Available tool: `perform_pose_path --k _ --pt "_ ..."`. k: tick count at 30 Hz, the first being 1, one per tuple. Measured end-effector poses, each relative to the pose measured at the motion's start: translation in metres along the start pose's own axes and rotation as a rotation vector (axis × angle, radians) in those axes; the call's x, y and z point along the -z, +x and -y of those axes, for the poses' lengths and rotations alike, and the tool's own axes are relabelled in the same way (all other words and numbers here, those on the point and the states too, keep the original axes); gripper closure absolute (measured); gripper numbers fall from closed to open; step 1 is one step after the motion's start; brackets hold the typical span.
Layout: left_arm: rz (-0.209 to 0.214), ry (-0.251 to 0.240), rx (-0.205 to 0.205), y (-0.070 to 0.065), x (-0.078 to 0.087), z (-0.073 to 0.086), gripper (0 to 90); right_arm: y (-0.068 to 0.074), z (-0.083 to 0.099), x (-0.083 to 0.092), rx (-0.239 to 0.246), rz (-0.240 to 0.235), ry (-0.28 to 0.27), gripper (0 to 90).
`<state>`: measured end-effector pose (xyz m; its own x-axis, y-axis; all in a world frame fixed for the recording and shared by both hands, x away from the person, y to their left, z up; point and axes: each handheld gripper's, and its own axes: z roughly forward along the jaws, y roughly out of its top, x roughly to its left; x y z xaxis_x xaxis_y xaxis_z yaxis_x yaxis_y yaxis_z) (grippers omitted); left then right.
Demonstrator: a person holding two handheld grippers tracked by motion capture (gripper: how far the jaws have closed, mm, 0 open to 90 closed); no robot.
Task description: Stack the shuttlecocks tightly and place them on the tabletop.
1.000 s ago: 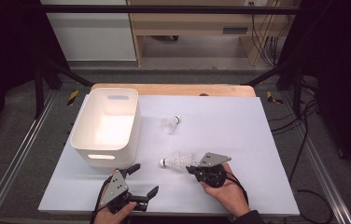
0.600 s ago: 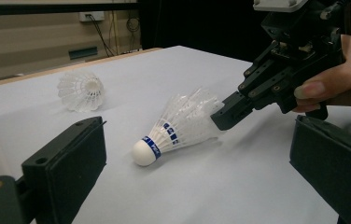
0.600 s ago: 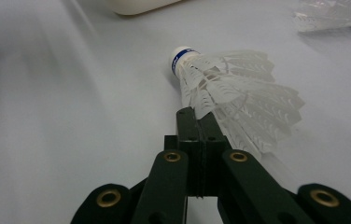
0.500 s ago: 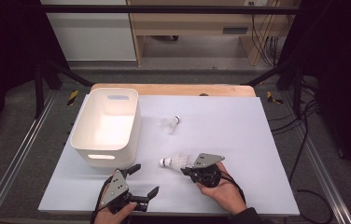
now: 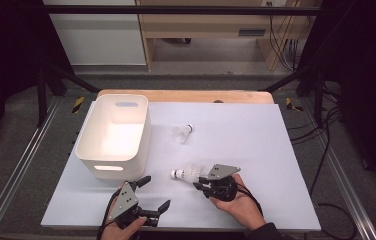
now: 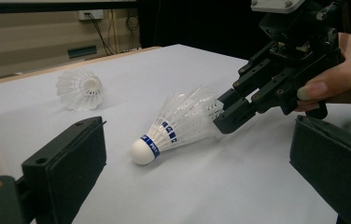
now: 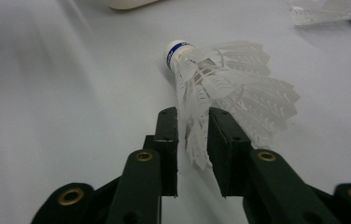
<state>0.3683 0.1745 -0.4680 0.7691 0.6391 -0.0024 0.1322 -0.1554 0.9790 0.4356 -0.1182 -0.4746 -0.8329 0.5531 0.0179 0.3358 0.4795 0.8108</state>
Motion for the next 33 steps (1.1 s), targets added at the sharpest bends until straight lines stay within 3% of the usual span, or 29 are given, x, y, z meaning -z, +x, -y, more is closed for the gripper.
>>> perform_pose_path --k 10,17,25,33 --pt "-0.002 0.0 0.001 0.0 0.0 0.0 3.3 0.003 0.0 0.011 -0.009 0.038 0.011 45.3" --pt "-0.002 -0.004 0.001 0.0 0.0 0.0 3.2 -0.002 -0.004 0.028 -0.016 0.108 0.008 23.9" --pt "-0.004 -0.007 0.0 0.001 0.001 0.0 3.2 -0.013 -0.015 0.047 -0.042 0.153 0.019 16.0" --pt "-0.002 -0.017 0.005 0.0 0.0 0.0 2.4 -0.029 -0.036 0.052 -0.063 0.194 0.02 12.7"
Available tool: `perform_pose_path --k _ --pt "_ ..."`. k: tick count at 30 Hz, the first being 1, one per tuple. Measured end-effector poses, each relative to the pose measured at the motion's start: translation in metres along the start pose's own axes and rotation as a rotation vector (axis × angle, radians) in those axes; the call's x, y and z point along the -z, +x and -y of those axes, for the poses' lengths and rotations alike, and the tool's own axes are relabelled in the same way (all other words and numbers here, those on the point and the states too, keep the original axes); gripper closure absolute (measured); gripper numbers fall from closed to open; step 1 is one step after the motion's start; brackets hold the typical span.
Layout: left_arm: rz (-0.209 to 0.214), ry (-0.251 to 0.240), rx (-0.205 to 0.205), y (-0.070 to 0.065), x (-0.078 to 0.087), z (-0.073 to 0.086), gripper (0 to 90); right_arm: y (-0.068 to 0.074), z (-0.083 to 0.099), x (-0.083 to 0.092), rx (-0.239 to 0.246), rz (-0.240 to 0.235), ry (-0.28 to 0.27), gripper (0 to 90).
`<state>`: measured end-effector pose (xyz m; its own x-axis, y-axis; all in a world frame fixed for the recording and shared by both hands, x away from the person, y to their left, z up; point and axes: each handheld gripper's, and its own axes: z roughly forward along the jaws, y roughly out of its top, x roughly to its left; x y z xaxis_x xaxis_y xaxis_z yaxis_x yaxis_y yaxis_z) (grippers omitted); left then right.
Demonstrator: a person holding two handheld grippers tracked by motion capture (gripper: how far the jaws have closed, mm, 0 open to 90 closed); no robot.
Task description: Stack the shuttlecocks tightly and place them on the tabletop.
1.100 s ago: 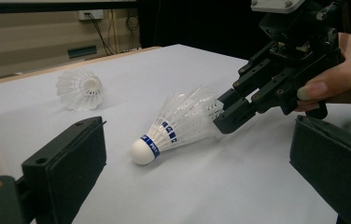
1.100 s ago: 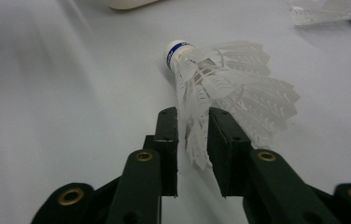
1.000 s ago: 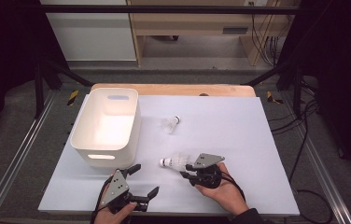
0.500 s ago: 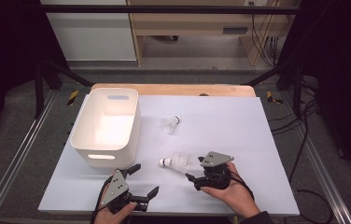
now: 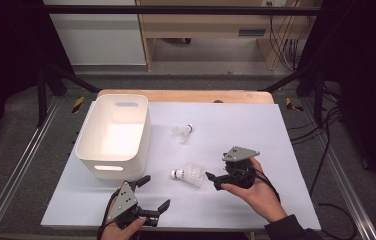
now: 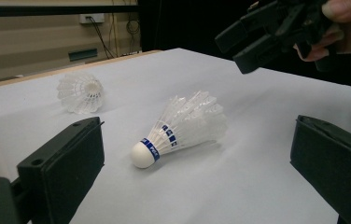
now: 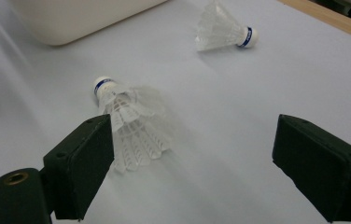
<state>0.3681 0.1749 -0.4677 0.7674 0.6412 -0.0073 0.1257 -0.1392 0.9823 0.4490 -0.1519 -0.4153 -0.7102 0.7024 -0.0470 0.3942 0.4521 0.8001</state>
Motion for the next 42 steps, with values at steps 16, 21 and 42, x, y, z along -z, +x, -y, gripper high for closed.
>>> perform_pose_path --k 16,21,42 --pt "0.001 -0.007 0.004 0.001 0.0 0.0 2.3 -0.023 -0.058 -0.036 -0.014 0.06 0.044 12.0" --pt "0.001 -0.005 0.002 0.002 0.001 0.0 2.3 -0.029 -0.072 -0.049 -0.04 0.08 0.038 12.1" --pt "-0.003 -0.012 -0.004 0.004 0.001 -0.001 2.4 -0.042 -0.091 -0.1 -0.11 0.14 0.042 12.0"
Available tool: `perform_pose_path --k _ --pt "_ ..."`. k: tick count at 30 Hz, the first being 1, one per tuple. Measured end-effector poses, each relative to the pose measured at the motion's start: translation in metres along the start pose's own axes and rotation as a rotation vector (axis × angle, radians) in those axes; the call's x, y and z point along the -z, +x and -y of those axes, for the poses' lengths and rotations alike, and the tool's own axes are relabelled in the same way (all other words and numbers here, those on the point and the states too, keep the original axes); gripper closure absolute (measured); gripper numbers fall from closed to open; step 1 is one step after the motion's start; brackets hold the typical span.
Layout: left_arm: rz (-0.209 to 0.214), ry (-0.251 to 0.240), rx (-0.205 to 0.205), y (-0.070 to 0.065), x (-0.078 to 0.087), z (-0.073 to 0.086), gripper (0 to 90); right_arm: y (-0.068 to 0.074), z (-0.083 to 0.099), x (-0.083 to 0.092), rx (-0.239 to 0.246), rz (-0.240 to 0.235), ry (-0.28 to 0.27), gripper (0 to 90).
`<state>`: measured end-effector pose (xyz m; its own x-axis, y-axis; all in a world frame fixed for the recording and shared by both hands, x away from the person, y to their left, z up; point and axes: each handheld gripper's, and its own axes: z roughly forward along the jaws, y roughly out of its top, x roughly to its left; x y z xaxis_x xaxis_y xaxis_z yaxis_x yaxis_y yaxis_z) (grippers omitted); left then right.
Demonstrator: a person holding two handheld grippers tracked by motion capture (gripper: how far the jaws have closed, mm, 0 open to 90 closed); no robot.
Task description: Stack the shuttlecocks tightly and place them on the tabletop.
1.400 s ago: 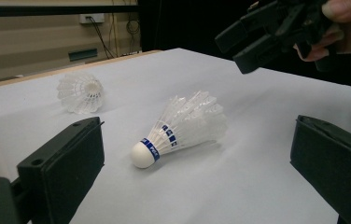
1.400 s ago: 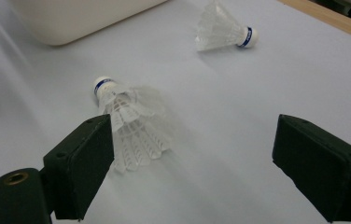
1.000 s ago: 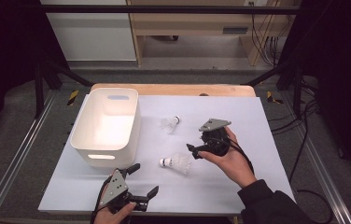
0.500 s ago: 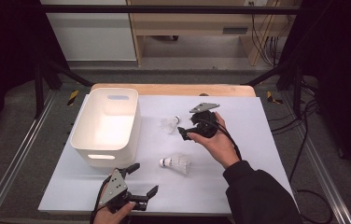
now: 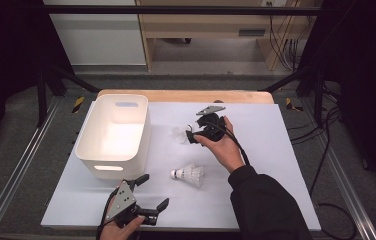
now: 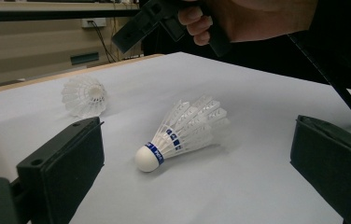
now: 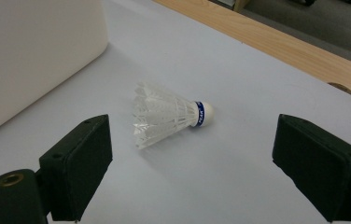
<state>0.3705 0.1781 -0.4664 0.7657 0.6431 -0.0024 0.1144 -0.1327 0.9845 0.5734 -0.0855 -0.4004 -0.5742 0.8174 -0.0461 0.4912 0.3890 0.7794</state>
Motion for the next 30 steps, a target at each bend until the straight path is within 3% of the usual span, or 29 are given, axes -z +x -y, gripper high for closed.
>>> perform_pose_path --k 6,15,30 --pt "0.007 0.002 -0.004 -0.001 -0.001 0.0 2.3 0.002 -0.001 -0.009 -0.013 0.001 0.017 12.0" --pt "0.006 -0.004 -0.005 -0.001 0.0 0.0 2.3 0.009 -0.002 -0.021 0.018 0.006 0.046 12.1" --pt "0.01 -0.002 -0.006 -0.002 -0.001 0.0 2.3 0.014 0.001 -0.032 0.026 0.003 0.074 12.1"
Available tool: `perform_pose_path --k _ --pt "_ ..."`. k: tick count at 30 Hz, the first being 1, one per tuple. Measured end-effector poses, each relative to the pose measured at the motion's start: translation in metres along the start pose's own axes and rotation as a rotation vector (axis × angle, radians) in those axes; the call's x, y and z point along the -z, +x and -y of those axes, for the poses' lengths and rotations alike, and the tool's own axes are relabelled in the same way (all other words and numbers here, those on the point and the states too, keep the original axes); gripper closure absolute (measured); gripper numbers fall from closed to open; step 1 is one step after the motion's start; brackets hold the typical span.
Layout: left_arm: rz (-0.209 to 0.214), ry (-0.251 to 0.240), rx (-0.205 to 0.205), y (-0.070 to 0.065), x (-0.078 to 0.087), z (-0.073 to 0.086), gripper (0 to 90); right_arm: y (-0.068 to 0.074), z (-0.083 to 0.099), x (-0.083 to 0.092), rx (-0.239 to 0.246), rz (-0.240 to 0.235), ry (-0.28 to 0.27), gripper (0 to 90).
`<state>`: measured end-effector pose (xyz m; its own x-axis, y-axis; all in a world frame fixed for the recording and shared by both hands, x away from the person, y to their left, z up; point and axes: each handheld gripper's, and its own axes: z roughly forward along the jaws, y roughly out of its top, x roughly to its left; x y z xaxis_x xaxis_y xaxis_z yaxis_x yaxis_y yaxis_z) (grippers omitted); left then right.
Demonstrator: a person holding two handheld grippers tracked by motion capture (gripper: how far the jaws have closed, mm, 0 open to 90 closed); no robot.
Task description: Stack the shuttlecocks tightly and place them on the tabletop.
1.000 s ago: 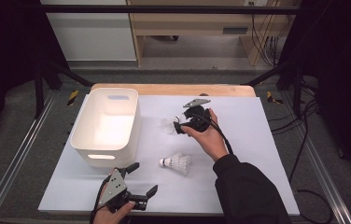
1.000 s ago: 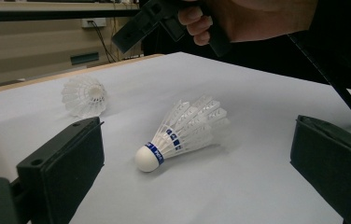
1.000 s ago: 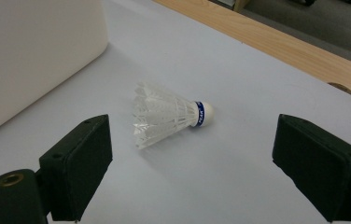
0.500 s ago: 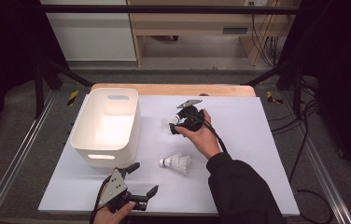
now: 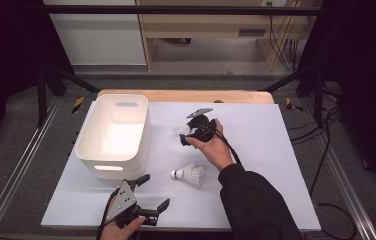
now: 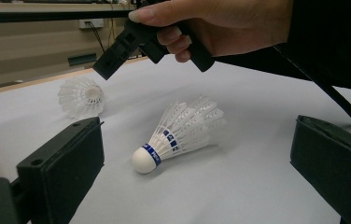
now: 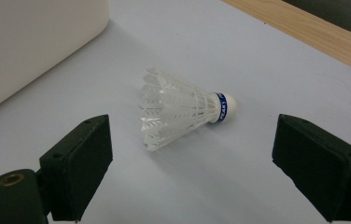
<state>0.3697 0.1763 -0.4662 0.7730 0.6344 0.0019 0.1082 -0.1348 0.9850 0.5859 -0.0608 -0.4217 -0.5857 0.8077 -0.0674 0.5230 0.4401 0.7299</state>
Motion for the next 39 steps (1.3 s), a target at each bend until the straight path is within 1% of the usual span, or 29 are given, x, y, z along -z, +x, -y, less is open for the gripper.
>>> perform_pose_path --k 8,9,21,25,33,39 --pt "-0.001 -0.002 0.001 0.0 0.0 0.0 2.3 0.002 0.001 -0.005 -0.001 0.003 0.007 13.2" --pt "-0.001 -0.001 0.001 0.0 0.0 0.0 2.4 0.003 0.001 -0.006 0.005 0.002 0.01 13.7" --pt "-0.004 -0.002 0.0 0.0 0.0 0.0 2.3 0.006 0.002 -0.013 0.009 0.016 0.005 20.4" --pt "-0.003 -0.003 0.0 0.0 0.0 0.0 2.4 0.006 0.002 -0.014 0.008 0.023 0.005 23.8" --pt "-0.003 -0.002 0.0 0.0 0.0 0.0 2.3 0.009 0.004 -0.02 0.02 0.031 0.004 29.4" --pt "0.002 -0.001 -0.003 -0.001 -0.001 0.0 2.3 0.011 0.006 -0.03 0.012 0.06 0.009 39.1"
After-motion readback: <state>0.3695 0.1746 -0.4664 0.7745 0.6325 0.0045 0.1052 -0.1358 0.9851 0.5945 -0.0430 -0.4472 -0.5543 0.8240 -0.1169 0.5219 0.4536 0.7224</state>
